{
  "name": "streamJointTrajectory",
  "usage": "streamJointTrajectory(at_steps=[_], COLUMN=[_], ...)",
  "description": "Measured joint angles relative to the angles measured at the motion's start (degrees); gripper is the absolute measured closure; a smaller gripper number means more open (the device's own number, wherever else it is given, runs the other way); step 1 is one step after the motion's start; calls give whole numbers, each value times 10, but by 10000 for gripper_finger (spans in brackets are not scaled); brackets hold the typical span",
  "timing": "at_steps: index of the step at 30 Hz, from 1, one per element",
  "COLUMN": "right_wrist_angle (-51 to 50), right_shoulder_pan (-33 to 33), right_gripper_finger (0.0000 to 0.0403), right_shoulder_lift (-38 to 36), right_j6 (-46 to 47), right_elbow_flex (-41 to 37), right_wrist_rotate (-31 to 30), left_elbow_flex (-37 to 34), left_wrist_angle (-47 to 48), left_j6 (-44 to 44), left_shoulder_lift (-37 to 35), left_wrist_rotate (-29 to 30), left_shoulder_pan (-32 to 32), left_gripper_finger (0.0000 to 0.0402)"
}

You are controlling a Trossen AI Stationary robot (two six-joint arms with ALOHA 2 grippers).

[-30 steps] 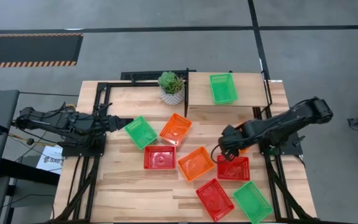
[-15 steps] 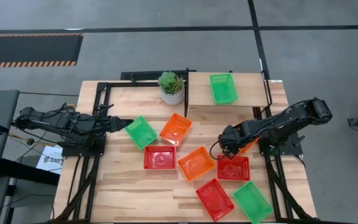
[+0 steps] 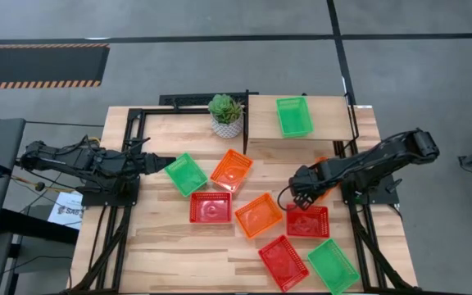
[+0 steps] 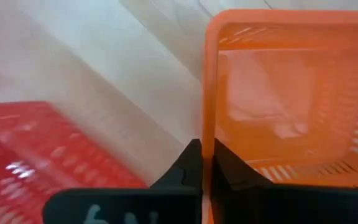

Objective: Stack baskets on shelf by color
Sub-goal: Put the top right orange bin on the shelf

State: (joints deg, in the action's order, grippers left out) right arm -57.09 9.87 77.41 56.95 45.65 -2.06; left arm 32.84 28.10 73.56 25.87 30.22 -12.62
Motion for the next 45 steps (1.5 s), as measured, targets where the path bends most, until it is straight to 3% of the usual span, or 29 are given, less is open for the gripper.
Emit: streamJointTrajectory(at_steps=[8, 13, 18, 22, 29, 33, 45], right_wrist_angle=[-31, -5, 80, 63, 22, 2, -91], right_shoulder_pan=[0, 0, -16, -63, -137, -163, -260], right_gripper_finger=[396, 395, 399, 398, 397, 396, 396], right_shoulder_lift=[-14, -14, -14, -4, 32, 67, 185], right_j6=[0, -7, -106, -207, -474, -613, -714], right_elbow_flex=[185, 334, 470, 541, 561, 561, 560], right_wrist_rotate=[31, 95, 104, 72, -13, -32, -55], left_elbow_flex=[0, 0, 0, 0, 0, 0, 0], left_wrist_angle=[1, 12, 13, 13, 29, 33, 49], left_j6=[0, 2, 2, 2, 2, 2, 2], left_shoulder_lift=[0, 0, 0, 0, 0, 0, 0], left_wrist_rotate=[0, 0, -1, -1, 0, 0, 0], left_shoulder_pan=[0, 0, 0, 0, 0, 0, 0], left_gripper_finger=[128, 128, 128, 128, 128, 128, 128])
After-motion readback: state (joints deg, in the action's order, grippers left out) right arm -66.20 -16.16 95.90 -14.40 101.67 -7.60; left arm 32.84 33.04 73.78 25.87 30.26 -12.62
